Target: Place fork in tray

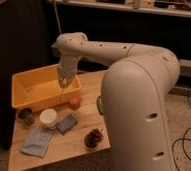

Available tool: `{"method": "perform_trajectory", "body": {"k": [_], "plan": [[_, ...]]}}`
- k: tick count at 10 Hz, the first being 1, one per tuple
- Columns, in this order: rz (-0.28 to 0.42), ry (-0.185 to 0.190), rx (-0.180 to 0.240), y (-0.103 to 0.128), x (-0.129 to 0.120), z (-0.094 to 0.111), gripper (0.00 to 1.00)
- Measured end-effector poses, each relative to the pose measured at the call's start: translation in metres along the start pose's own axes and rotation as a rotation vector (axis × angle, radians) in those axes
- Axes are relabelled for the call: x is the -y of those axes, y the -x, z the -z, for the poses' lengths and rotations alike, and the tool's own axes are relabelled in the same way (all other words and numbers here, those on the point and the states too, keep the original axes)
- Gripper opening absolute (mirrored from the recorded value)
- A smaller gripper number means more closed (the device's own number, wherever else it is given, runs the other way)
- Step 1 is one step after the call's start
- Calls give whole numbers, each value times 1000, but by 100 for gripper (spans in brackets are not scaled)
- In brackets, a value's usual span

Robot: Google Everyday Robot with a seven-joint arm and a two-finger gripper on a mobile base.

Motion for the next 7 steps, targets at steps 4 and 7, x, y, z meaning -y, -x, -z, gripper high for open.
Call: {"method": "perform_trajectory", "body": {"k": [4, 7], "plan": [[-34, -263, -95, -71, 45, 10, 31], [-33, -392, -125, -90, 57, 10, 54]]}}
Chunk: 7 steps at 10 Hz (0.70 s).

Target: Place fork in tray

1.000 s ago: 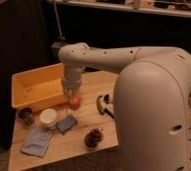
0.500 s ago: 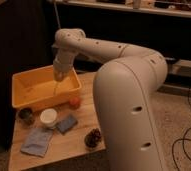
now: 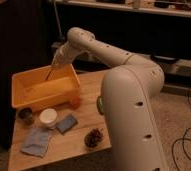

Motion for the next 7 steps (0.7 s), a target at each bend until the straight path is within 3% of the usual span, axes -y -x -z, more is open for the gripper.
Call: {"method": "perform_trajectory", "body": {"k": [7], "plan": [[0, 1, 3, 1, 0, -1, 54]]}}
